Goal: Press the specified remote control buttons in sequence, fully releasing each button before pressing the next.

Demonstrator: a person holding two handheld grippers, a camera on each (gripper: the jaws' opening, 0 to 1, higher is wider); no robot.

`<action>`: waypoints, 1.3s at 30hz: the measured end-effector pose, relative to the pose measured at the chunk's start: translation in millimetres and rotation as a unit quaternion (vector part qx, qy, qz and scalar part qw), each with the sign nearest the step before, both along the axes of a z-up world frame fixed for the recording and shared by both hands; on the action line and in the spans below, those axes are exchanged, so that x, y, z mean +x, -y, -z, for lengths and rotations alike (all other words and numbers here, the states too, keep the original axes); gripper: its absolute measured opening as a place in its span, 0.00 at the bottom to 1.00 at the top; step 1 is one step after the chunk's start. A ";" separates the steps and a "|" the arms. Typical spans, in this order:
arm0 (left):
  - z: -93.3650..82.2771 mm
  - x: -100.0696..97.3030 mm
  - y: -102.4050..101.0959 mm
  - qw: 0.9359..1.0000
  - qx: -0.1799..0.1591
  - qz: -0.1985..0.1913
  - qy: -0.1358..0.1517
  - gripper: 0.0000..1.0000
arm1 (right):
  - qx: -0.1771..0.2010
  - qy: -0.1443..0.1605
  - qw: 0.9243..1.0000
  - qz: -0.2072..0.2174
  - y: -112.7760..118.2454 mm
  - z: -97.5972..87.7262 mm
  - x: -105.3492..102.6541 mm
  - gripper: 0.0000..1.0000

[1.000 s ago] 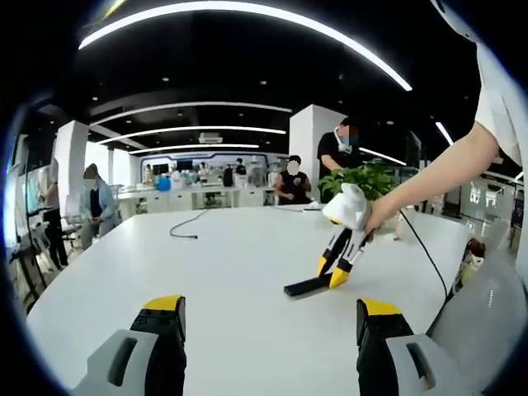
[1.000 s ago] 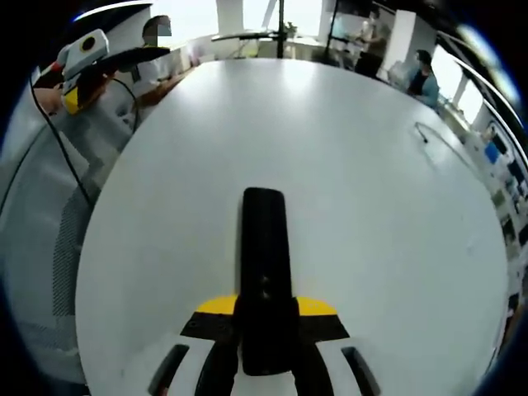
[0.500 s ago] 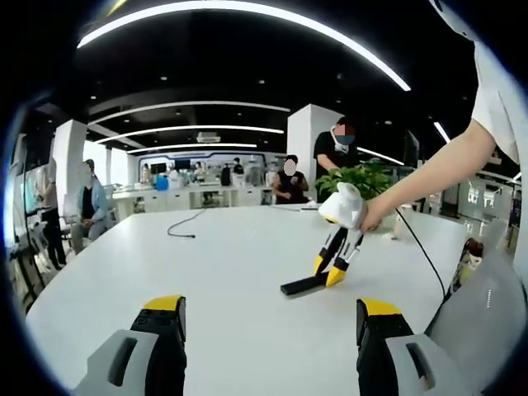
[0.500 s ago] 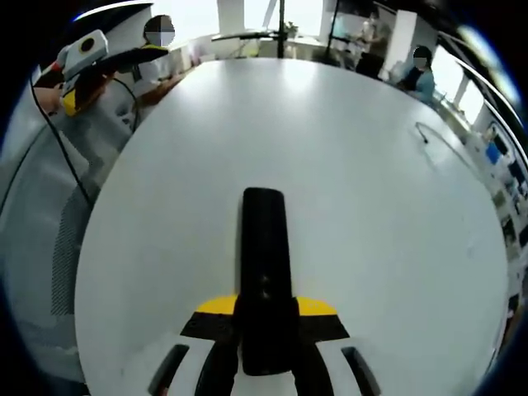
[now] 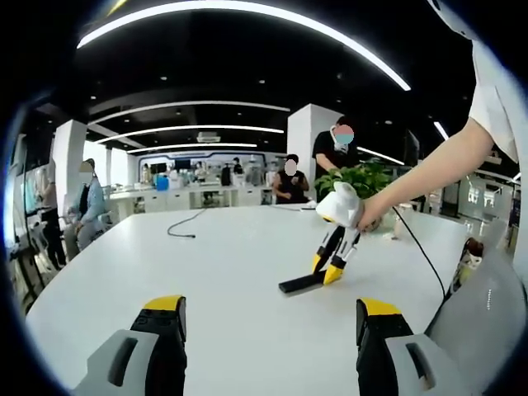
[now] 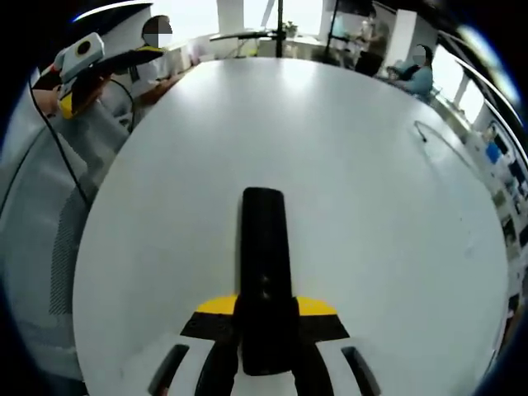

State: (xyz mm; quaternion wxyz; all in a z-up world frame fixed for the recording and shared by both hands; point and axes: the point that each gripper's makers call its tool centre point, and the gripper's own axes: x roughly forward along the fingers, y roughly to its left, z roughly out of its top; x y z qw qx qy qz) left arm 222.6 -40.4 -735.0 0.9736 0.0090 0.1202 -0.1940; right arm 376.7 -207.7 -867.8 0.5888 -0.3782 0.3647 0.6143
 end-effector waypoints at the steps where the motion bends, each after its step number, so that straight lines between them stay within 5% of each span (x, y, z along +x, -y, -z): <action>1: 0.3 0.1 -0.4 1.000 0.000 -0.001 -0.001 0.87 | 0.000 0.000 1.000 0.000 -0.1 0.0 0.6 0.21; 39: 1.6 0.3 -0.7 1.000 0.001 -0.003 -0.002 0.87 | -0.014 -0.002 1.000 -0.003 -4.4 0.7 24.1 0.21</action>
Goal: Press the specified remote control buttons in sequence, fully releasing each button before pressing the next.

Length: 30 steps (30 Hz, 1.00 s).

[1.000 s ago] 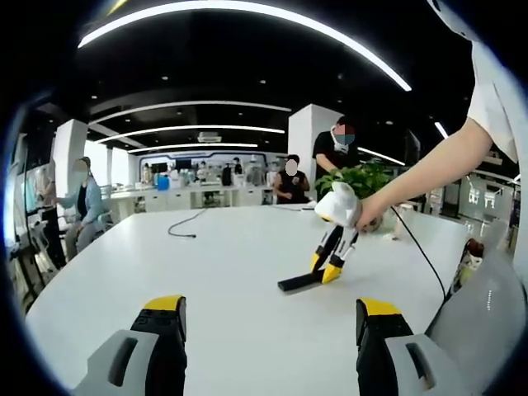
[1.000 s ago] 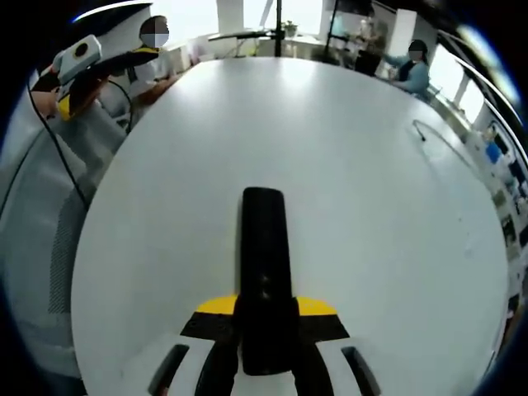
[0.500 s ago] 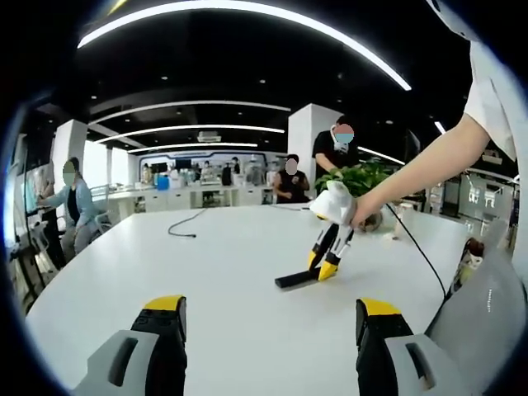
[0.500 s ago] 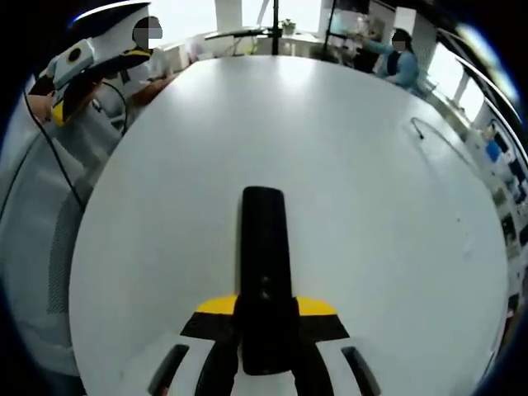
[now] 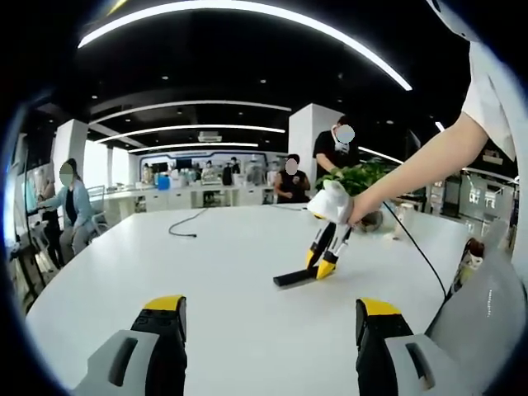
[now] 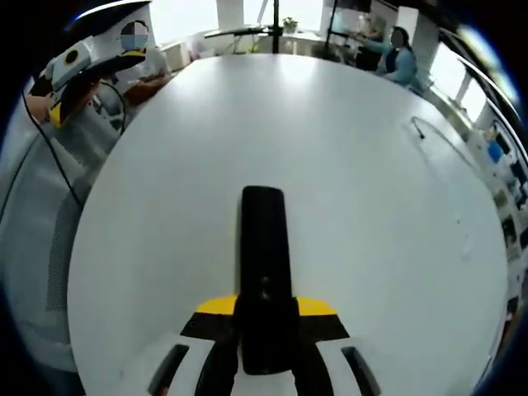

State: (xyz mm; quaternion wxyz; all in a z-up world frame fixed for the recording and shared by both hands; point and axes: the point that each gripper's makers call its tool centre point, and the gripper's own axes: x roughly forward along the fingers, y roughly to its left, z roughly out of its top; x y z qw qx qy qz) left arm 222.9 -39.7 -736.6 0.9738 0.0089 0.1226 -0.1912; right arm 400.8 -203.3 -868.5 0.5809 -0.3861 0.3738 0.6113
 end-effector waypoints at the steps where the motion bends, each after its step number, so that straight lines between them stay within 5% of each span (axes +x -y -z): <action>1: 0.0 0.0 0.1 1.000 0.000 0.000 0.000 0.87 | -0.003 0.001 1.000 -0.003 0.1 0.0 -0.1 0.21; 18: 2.1 0.8 -1.3 1.000 0.006 0.000 -0.001 0.87 | 0.016 0.007 1.000 0.018 -0.5 -0.2 2.8 0.22; 22: 3.7 0.4 -1.0 1.000 0.007 0.001 -0.005 0.86 | 0.008 0.010 0.999 0.043 0.4 -0.4 3.9 0.25; 26: 4.2 0.4 -0.8 1.000 0.009 0.001 -0.006 0.86 | 0.016 0.000 0.993 0.116 3.8 -0.6 9.9 0.30; 28: 4.2 0.6 -1.7 1.000 0.009 -0.001 -0.006 0.86 | 0.021 0.010 0.994 0.106 4.7 -0.7 8.7 0.30; 30: 3.8 0.7 -2.3 1.000 0.008 -0.002 -0.005 0.86 | 0.030 0.010 0.988 0.150 5.9 -1.4 8.5 0.30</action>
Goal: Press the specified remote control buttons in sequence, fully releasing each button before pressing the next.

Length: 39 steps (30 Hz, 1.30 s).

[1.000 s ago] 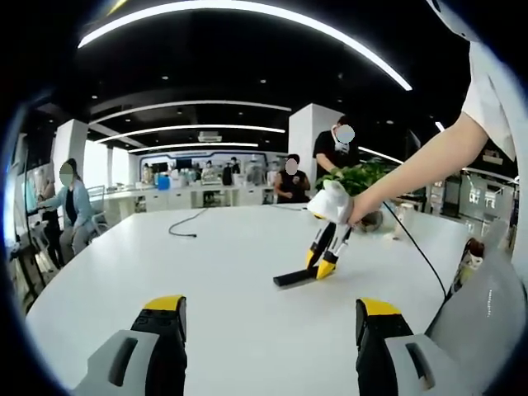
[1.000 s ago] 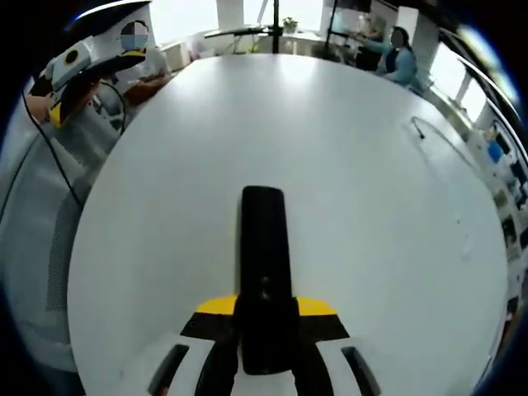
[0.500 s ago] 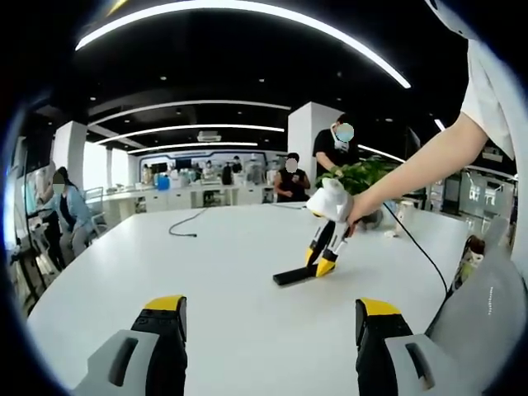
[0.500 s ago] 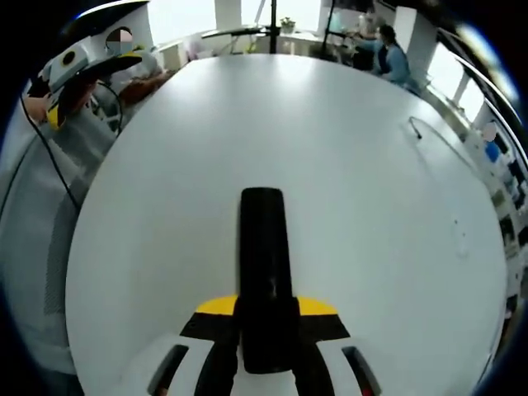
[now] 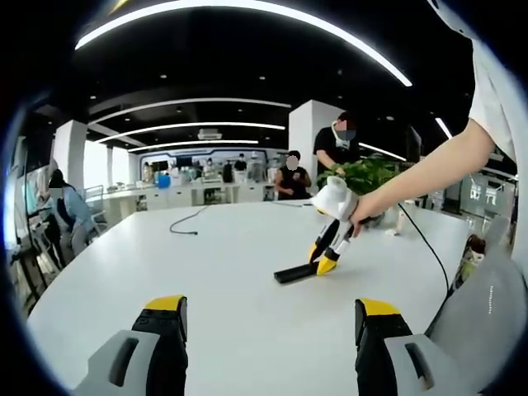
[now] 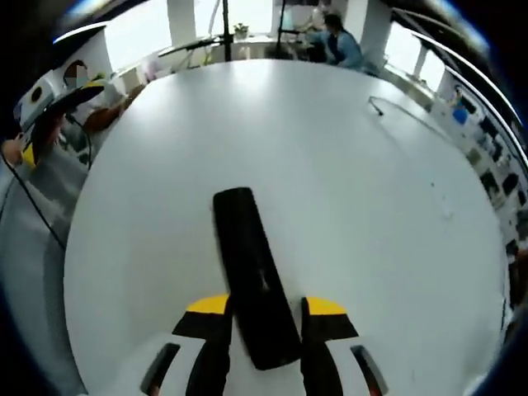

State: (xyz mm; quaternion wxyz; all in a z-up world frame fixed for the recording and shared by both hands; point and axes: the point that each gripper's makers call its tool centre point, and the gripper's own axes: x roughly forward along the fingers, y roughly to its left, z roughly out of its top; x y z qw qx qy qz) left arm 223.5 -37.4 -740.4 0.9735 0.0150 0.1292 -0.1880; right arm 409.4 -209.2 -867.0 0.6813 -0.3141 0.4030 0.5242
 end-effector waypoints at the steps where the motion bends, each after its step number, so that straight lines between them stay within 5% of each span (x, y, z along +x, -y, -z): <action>1: 0.0 -0.1 0.1 1.000 0.000 0.000 0.000 0.86 | 0.004 0.004 1.000 -0.002 0.7 0.0 -1.3 0.30; 13: -2.0 -0.5 0.4 1.000 -0.007 0.001 0.004 0.86 | 0.048 0.073 0.994 0.061 4.0 -4.1 7.8 0.43; 17: -1.8 -0.5 0.6 1.000 -0.006 0.002 0.004 0.86 | 0.055 0.121 0.988 0.074 6.0 -8.4 11.3 0.48; 24: -4.7 -0.3 0.8 1.000 -0.016 0.000 0.007 0.86 | 0.095 0.136 0.978 0.127 8.8 -10.6 7.0 0.64; 27: -5.5 -0.1 0.9 1.000 -0.018 0.000 0.009 0.86 | 0.124 0.147 0.968 0.161 12.7 -15.9 7.4 0.70; 32: -5.2 -0.3 1.7 1.000 -0.017 0.002 0.008 0.86 | 0.269 0.151 0.926 0.216 5.3 -50.2 7.8 0.87; 37: -5.0 -0.5 2.4 1.000 -0.017 0.004 0.007 0.86 | 0.289 0.180 0.910 0.239 13.5 -67.6 4.2 0.96; 39: -5.1 -0.6 3.0 1.000 -0.017 0.005 0.007 0.86 | 0.289 0.184 0.909 0.238 14.4 -69.8 1.9 0.98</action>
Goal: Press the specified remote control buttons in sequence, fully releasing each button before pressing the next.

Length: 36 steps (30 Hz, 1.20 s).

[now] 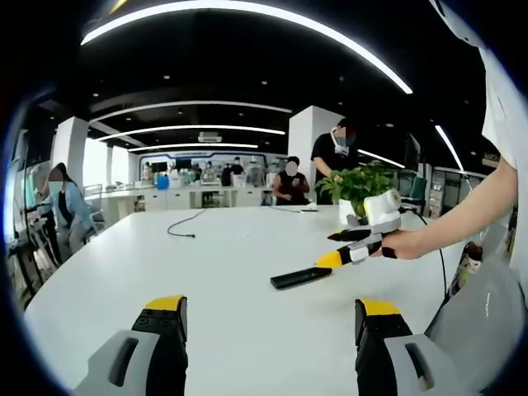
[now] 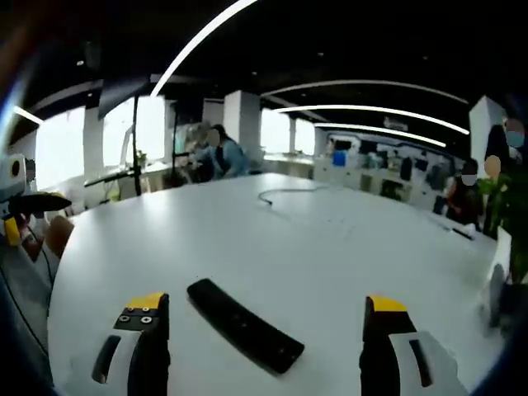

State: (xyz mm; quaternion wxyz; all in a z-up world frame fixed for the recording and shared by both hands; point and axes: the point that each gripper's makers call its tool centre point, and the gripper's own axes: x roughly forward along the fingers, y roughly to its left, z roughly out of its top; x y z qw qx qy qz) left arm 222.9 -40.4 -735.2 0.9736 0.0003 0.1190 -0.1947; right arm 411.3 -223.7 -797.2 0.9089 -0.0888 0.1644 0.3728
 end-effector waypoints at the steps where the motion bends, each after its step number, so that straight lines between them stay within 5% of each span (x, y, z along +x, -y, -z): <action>1: 0.0 -0.1 0.2 1.000 0.001 0.000 0.000 0.86 | -0.001 0.006 1.000 0.002 0.7 -1.5 -1.1 0.99; 24: -3.0 -0.6 -1.3 1.000 -0.002 -0.003 0.004 0.86 | 0.034 0.037 0.999 0.021 7.2 -42.3 -22.8 0.99; 36: -1.9 0.3 -2.4 1.000 -0.002 -0.003 0.007 0.86 | 0.022 0.040 0.999 0.018 13.1 -44.0 -37.5 0.99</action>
